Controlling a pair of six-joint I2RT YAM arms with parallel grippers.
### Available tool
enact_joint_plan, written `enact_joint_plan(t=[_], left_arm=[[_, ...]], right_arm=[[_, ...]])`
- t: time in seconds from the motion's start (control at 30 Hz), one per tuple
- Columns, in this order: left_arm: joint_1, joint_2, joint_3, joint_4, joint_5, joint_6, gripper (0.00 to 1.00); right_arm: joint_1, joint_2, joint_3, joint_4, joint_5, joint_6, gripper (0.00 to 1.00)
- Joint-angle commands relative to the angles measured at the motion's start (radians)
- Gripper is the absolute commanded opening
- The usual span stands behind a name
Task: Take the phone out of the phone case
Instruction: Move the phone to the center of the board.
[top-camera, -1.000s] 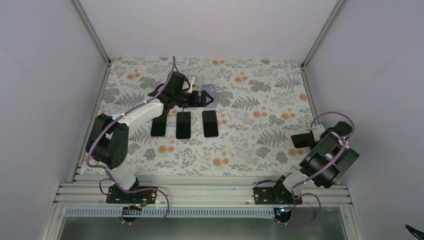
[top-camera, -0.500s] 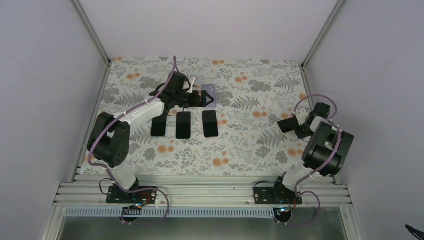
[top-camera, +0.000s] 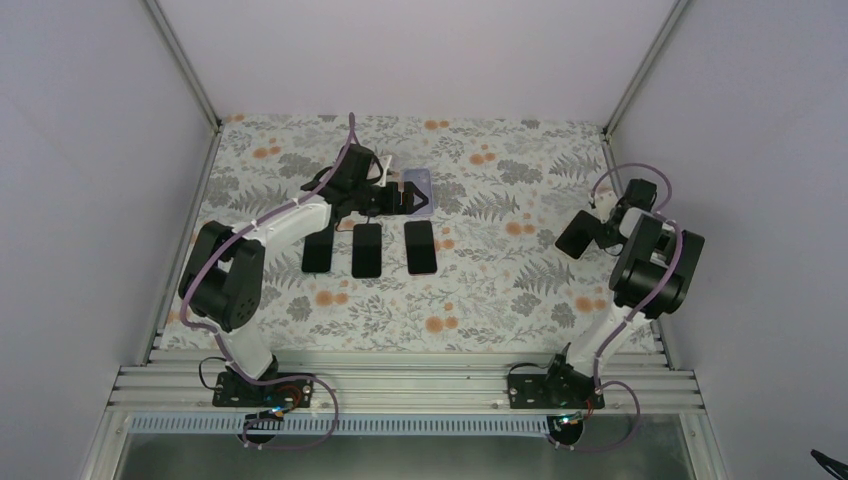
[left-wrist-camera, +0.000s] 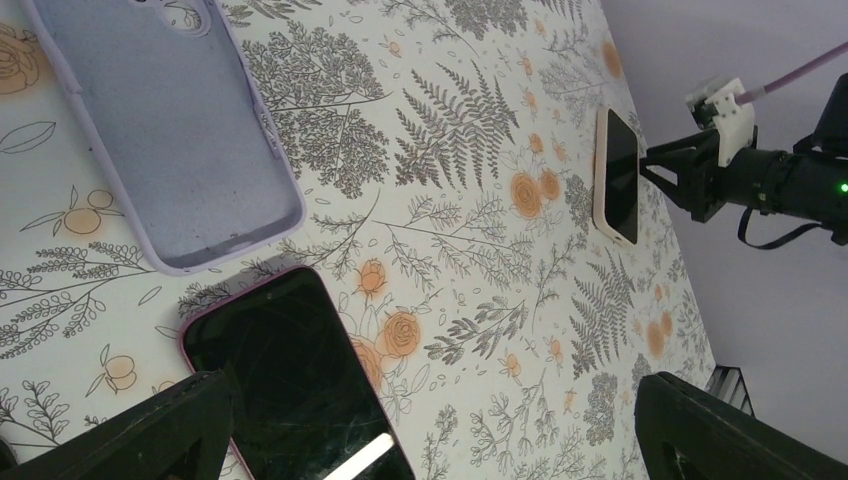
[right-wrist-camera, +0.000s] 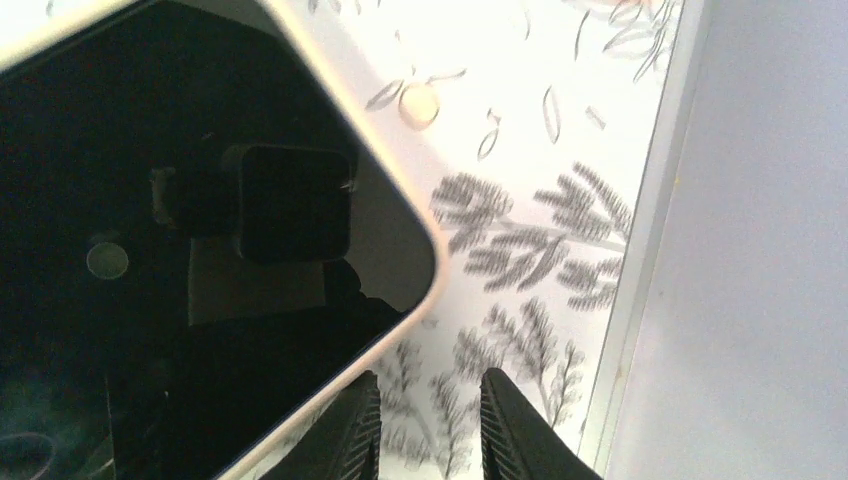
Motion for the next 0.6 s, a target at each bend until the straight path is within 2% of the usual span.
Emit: enact_joint_plan(t=[0.0,0.27,0.4,0.57], left_arm=[[0.005,0.006,0.035,0.001,0.021,-0.004,1.00],[0.003,-0.004,0.030,0.004,0.023,-0.005,1.00],[0.007,-0.016,0.021,0.009,0.022,-0.005,1.00],[0.009,-0.021,0.019,0.020,0.045,-0.010,1.00]], right_arm=[[0.043,0.068,0.067,-0.036,-0.032,0.051,0.24],[0.176,0.123,0.153,-0.099,-0.097,0.150,0.29],[0.200,0.108,0.186,-0.161,-0.166,0.181,0.36],[0.196,0.038,0.209,-0.242,-0.257,0.193,0.72]])
